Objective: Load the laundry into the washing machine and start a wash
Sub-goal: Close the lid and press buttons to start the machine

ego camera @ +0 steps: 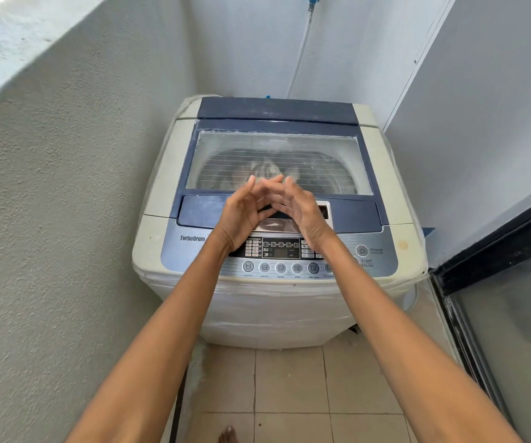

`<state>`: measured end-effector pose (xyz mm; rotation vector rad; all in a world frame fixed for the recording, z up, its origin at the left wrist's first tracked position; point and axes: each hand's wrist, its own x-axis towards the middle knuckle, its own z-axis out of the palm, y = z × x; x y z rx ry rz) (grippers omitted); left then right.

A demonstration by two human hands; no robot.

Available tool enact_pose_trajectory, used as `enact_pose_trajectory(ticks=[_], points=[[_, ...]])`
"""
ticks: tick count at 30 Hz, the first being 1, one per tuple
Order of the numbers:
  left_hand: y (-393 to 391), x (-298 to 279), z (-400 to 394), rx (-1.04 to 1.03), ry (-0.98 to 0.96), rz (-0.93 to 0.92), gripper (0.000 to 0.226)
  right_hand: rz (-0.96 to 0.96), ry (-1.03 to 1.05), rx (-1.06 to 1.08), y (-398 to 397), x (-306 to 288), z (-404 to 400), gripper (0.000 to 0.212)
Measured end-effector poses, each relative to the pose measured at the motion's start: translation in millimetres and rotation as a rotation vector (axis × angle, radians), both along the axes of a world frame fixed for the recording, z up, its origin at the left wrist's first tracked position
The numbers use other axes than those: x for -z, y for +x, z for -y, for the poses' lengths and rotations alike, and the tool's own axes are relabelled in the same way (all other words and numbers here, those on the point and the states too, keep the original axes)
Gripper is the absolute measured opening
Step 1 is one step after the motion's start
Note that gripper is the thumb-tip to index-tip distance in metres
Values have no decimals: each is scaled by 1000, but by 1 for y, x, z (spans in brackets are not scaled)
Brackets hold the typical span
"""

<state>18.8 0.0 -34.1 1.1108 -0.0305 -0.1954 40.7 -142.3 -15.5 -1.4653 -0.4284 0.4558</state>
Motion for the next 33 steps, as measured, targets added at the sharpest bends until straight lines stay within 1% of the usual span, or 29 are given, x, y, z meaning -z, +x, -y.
enact_pose_trajectory(ticks=[2, 6, 8, 10, 12, 15, 17, 19, 21, 24, 26, 27, 28, 30, 33], points=[[1, 1, -1, -9, -11, -21, 55, 50, -45, -16, 2, -2, -3, 52], [5, -4, -3, 62, 65, -5, 47, 46, -93, -69, 10, -6, 6, 43], [6, -7, -5, 96, 72, 16, 45, 63, -121, -93, 12, -8, 8, 44], [6, -8, -6, 116, 71, 42, 51, 80, -131, -86, 13, -7, 8, 49], [4, -9, -3, 140, 65, 62, 63, 81, -117, -75, 12, -4, 8, 50], [2, -11, 2, 171, 97, 86, 65, 56, -66, -76, 8, -2, 9, 49], [0, -9, 3, 177, 108, 90, 66, 48, -25, -97, 7, -2, 12, 43], [-4, -10, 6, 158, 115, 120, 66, 37, 7, -107, 7, -3, 14, 36], [-6, -12, 9, 88, 160, 157, 64, 33, 40, -85, 7, -3, 14, 35], [-6, -9, 15, -38, 237, 167, 54, 68, 97, -48, 8, 1, 15, 33], [-5, -3, 16, -80, 249, 123, 64, 70, 140, 1, 11, 5, 20, 33], [-5, -1, 14, -91, 244, 106, 71, 59, 161, 27, 12, 8, 22, 34], [-5, 1, 12, -84, 224, 106, 72, 51, 175, 42, 12, 12, 25, 35], [-5, 2, 8, -56, 169, 111, 63, 44, 171, 45, 10, 23, 27, 36], [-5, 3, 6, -72, 31, 73, 63, 10, 190, 70, 7, 33, 28, 40]])
